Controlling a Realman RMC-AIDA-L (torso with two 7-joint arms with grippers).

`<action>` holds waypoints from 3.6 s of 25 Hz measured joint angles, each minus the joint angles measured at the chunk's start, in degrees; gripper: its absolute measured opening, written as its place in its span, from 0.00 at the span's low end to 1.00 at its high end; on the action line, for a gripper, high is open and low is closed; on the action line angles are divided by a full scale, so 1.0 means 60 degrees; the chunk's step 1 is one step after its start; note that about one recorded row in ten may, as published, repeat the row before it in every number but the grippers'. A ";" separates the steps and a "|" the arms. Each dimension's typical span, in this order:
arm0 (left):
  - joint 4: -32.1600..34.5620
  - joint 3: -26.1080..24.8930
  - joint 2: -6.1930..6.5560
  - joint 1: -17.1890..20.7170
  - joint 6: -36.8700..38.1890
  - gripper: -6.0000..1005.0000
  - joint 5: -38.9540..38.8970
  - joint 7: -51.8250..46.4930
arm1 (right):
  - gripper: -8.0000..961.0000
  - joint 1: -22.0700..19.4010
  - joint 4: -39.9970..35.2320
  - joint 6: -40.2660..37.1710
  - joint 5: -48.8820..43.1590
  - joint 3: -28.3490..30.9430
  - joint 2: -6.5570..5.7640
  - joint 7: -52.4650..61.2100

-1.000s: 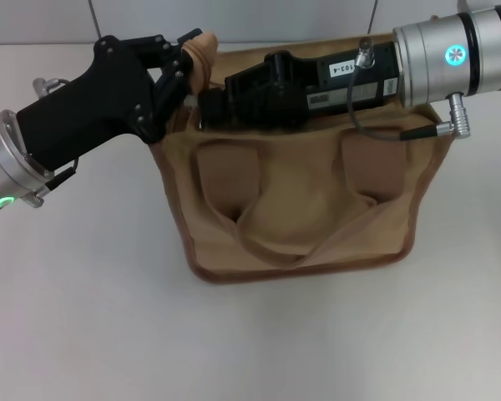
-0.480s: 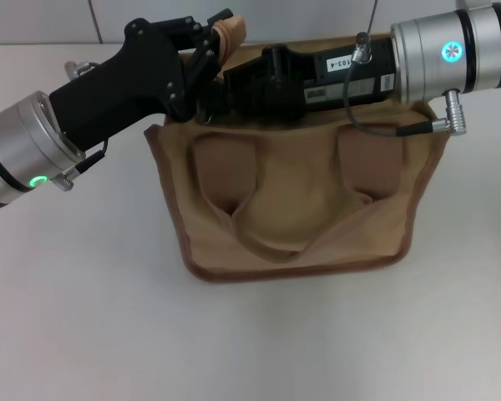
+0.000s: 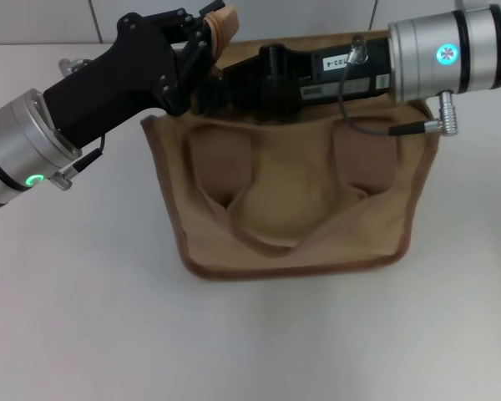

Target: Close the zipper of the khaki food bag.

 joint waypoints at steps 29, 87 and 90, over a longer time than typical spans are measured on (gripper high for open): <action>0.0250 -0.0118 0.0090 0.0518 0.0014 0.04 -0.0976 -0.0381 | 0.01 -0.2382 -0.3129 -0.0251 -0.0831 0.0072 -0.0304 0.1507; 0.1292 0.0426 0.0177 0.2112 -0.0801 0.19 -0.1286 -0.1851 | 0.79 -0.4214 0.1763 -0.2795 -0.1472 0.1877 0.0107 -1.5276; 0.1801 0.0628 0.0322 0.2494 -0.0617 0.27 -0.1277 -0.2334 | 0.79 -0.4126 0.1985 -0.2766 -0.1452 0.1921 0.0117 -1.5275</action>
